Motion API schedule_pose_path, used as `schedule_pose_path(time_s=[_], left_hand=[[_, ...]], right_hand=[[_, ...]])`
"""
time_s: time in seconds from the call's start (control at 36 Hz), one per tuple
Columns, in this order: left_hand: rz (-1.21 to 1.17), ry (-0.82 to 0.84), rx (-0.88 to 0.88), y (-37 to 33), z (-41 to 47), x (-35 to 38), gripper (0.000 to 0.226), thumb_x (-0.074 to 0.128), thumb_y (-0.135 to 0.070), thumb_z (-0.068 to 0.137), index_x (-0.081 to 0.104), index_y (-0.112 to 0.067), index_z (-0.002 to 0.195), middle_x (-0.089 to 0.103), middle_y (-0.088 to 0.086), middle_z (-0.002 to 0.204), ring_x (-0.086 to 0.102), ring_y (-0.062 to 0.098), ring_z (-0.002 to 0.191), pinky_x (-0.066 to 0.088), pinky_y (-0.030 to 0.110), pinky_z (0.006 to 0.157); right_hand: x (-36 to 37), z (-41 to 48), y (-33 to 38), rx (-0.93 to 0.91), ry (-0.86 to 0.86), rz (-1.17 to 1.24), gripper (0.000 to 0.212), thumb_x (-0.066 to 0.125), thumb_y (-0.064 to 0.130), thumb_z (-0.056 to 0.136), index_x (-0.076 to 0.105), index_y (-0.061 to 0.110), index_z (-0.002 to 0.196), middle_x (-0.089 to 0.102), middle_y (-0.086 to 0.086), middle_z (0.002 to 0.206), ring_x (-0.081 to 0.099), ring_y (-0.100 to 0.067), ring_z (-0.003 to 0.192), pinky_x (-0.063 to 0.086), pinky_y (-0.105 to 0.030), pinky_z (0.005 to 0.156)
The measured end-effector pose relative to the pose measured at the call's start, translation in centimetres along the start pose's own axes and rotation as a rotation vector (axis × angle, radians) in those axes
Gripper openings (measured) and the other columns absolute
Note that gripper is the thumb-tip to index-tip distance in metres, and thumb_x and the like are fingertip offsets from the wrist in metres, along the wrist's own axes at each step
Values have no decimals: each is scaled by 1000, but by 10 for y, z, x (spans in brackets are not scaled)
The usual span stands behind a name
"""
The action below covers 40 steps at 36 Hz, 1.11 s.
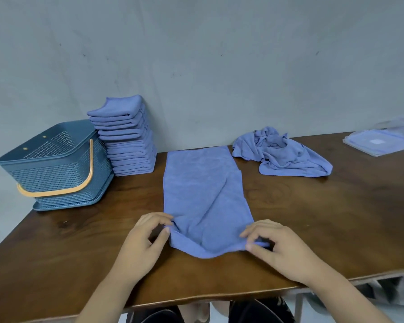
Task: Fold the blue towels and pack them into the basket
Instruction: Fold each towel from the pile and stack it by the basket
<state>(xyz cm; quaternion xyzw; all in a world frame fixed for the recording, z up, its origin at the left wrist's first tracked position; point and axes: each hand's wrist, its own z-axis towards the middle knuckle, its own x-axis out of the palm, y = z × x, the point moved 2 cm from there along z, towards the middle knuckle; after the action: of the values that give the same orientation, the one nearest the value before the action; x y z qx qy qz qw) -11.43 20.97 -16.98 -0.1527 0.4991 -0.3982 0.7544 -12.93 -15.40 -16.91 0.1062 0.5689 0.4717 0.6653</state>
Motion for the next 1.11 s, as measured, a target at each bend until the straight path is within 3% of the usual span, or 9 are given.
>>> schedule_pose_path(time_s=[0.11, 0.19, 0.28, 0.53, 0.64, 0.72, 0.89, 0.97, 1.11], left_hand=[[-229, -88, -135, -4, -11, -8, 30, 58, -48, 105, 70, -23, 116, 74, -4, 126, 69, 15, 121, 54, 20, 93], [-247, -99, -164, -5, -19, -10, 42, 56, -60, 104, 66, -21, 114, 75, -2, 106, 70, 16, 95, 50, 19, 77], [-192, -104, -171, -2, -23, -10, 47, 52, -66, 104, 62, -21, 114, 60, 1, 83, 54, 28, 73, 39, 24, 64], [-273, -103, -237, -2, -24, -11, 45, 56, -65, 101, 64, -23, 115, 67, 2, 90, 62, 18, 79, 45, 37, 70], [-280, -116, -253, -11, -24, -13, 46, 56, -69, 99, 66, -26, 113, 72, 0, 92, 67, 8, 78, 50, 17, 66], [-297, -120, -258, -14, -25, -13, 44, 57, -67, 100, 67, -26, 111, 72, -1, 90, 66, 6, 77, 48, 12, 65], [-281, -187, -243, -3, -18, -13, 43, 55, -64, 103, 67, -23, 112, 70, -1, 94, 63, 9, 80, 48, 14, 68], [-250, -249, -251, 2, -4, -13, 41, 50, -60, 106, 66, -23, 115, 67, -3, 95, 61, 11, 82, 51, 27, 73], [-200, -321, -241, 9, 40, -17, 38, 47, -59, 106, 65, -26, 114, 68, -7, 96, 62, 6, 82, 48, 31, 71]], right_hand=[[-18, -6, 0, 104, -261, 298, 27, 65, 45, 104, 69, 19, 101, 66, 5, 87, 61, -11, 81, 46, -23, 78], [-21, -8, 1, 111, -323, 412, 24, 65, 38, 104, 68, 15, 99, 63, -1, 84, 58, -11, 81, 45, -18, 75], [-16, -7, -1, 142, -266, 417, 16, 67, 33, 101, 72, 18, 98, 67, 1, 86, 63, -11, 83, 49, -18, 75], [-17, -6, -4, 234, -258, 336, 20, 68, 46, 99, 76, 29, 105, 75, 5, 99, 69, -9, 94, 50, -13, 73], [-18, -6, -3, 258, -274, 354, 21, 69, 47, 98, 76, 29, 105, 76, 4, 101, 71, -11, 95, 52, -14, 71], [-17, -4, -4, 264, -269, 352, 21, 70, 48, 97, 77, 30, 105, 77, 4, 101, 72, -11, 96, 54, -16, 72], [-17, 16, -10, 264, -277, 401, 20, 67, 44, 102, 78, 27, 108, 78, 3, 104, 73, -13, 99, 56, -19, 80], [-18, 37, -10, 252, -277, 399, 22, 60, 42, 107, 77, 30, 114, 78, 6, 109, 73, -10, 104, 55, -18, 83], [-21, 87, -17, 250, -293, 388, 22, 55, 40, 109, 75, 32, 112, 76, 8, 110, 71, -10, 107, 55, -33, 92]])
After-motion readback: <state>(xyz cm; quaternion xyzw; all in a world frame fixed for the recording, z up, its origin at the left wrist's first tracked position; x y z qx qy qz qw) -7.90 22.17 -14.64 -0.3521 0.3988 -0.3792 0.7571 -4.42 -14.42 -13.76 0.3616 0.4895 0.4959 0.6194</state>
